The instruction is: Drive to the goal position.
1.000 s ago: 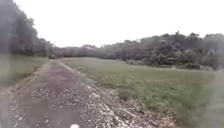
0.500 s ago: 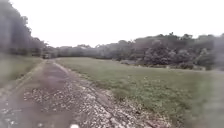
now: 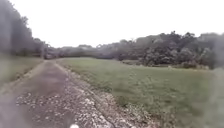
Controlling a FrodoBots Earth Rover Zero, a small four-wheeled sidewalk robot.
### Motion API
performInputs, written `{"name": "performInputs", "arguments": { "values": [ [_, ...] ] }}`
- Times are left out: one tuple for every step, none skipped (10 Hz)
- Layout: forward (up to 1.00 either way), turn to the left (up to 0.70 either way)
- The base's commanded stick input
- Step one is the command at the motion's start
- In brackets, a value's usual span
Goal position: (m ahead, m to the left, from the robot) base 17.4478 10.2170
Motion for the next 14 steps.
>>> {"name": "performInputs", "arguments": {
  "values": [
    [0.65, 0.25],
    [0.55, 0.59],
    [0.16, 0.67],
    [0.0, 0.7],
    [0.0, 0.7],
    [0.0, 0.7],
    [0.0, 0.7],
    [0.0, 0.7],
    [0.0, 0.7],
    [0.0, 0.7],
    [0.0, 0.7],
    [0.0, 0.7],
    [0.0, 0.7],
    [0.0, 0.7]
  ]
}}
